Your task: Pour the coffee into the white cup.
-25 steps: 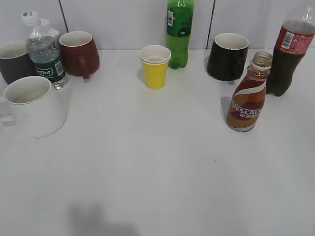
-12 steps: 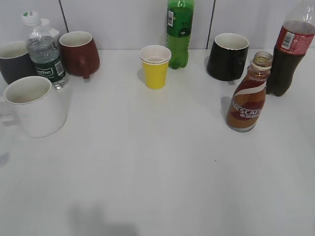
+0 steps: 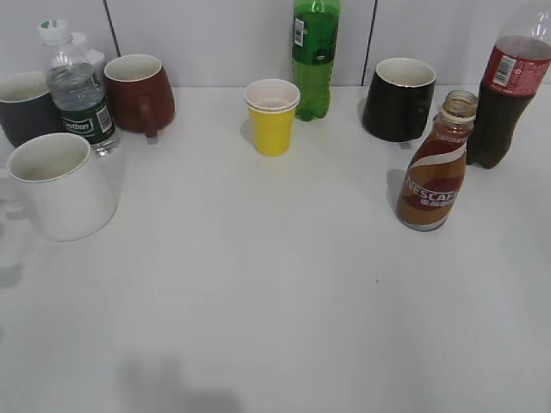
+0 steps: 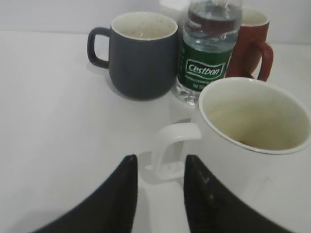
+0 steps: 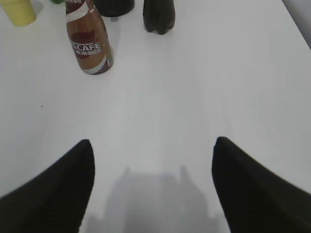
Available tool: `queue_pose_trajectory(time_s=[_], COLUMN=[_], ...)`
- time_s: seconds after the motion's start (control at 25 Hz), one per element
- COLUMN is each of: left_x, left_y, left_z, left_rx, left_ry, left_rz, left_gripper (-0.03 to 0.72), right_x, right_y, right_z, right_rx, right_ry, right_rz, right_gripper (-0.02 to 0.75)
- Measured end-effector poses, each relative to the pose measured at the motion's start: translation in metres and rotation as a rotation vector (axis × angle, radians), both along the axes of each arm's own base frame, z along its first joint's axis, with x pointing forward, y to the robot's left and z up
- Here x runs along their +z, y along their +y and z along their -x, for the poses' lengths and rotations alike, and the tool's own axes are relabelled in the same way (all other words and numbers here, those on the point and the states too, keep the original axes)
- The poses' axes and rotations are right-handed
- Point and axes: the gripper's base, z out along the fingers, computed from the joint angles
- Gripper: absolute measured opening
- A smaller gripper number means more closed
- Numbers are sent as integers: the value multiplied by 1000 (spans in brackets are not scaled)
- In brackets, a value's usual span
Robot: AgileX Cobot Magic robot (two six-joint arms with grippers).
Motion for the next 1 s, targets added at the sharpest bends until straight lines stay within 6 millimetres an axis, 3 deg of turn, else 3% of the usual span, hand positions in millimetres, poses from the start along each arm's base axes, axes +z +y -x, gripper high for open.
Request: queue_pose_trajectory(time_s=[0.32,0.84,1.0], left_x=[-5,-34,-46], left_y=[1,-3,-3], left_z=[9,-12,-16], left_rx=[12,-30,-27], left_ry=[-58,-42,-25], left_rz=[15,8,13], left_gripper=[256,269,351], right_x=[0,0,0], right_y=[0,0,0], right_z=[0,0,0], right_rx=[0,0,0], right_ry=[0,0,0], right_rz=[0,0,0], right_gripper=[588,588,588])
